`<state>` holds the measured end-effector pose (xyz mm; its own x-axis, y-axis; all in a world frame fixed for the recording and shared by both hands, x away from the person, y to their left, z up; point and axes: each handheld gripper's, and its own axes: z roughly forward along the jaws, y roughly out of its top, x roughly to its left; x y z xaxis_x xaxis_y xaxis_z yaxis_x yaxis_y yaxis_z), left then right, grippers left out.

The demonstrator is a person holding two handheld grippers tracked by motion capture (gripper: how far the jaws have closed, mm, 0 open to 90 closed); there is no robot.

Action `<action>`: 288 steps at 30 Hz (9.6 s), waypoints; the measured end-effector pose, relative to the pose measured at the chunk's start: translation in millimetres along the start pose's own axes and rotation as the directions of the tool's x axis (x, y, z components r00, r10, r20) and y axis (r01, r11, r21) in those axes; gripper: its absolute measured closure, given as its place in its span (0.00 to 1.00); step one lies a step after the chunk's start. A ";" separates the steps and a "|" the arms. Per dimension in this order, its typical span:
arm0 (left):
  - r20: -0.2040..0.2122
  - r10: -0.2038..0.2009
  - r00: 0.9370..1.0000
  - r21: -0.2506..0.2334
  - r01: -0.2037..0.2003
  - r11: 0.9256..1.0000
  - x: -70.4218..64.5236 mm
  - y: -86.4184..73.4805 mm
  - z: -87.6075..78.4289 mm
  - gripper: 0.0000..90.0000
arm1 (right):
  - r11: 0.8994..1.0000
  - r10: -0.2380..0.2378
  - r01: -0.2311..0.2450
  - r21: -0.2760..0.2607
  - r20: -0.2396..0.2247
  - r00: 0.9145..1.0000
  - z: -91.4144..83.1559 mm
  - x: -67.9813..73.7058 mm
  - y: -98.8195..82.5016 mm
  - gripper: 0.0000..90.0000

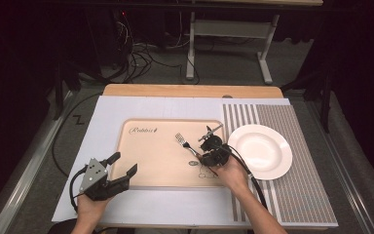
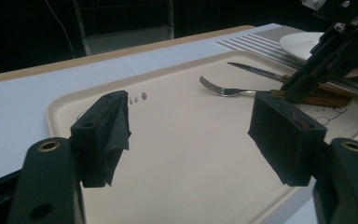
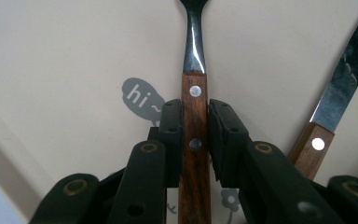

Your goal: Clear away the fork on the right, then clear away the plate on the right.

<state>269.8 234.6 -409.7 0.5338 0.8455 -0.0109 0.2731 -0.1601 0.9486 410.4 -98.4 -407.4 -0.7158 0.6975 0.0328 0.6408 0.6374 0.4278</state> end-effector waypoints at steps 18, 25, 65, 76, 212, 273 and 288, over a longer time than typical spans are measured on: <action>-0.003 -0.012 1.000 -0.002 0.012 1.000 1.9 0.2 -1.1 0.32 | 0.997 -0.010 0.012 -0.078 0.028 1.000 -11.4 0.7 -1.6 0.75; -0.004 -0.018 1.000 -0.007 0.018 1.000 2.4 0.2 -1.9 0.32 | 0.992 -0.042 0.042 -0.122 -0.003 0.999 -18.4 5.0 -2.2 0.89; -0.014 -0.016 1.000 -0.012 0.015 1.000 2.6 0.3 -2.8 0.32 | 0.997 -0.036 0.038 -0.063 0.027 0.999 6.3 -11.8 0.4 1.00; -0.015 -0.011 1.000 -0.018 0.011 1.000 0.4 0.7 -3.3 0.31 | 0.997 -0.003 0.006 -0.073 0.036 0.999 6.9 -20.1 1.1 1.00; -0.090 -0.058 0.994 0.043 0.063 0.997 8.5 -3.6 -1.3 0.22 | 0.736 0.294 -0.164 -0.656 0.092 0.952 -103.4 -68.6 -205.5 0.20; -0.114 -0.026 0.993 0.022 0.028 0.999 4.5 -3.0 -0.6 0.25 | 0.701 0.497 -0.330 -0.632 0.101 0.862 -101.4 -128.9 -194.9 0.25; -0.117 -0.025 0.993 0.027 0.028 0.999 4.6 -3.1 0.2 0.24 | 0.663 0.578 -0.481 -0.574 -0.016 0.816 -91.4 -155.5 -198.6 0.33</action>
<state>271.6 239.0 -412.7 0.4293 0.9032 0.0025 0.3099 -0.1499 0.9389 369.1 -363.3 -414.9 -0.2179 0.9325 0.2881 0.6093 -0.1006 0.7865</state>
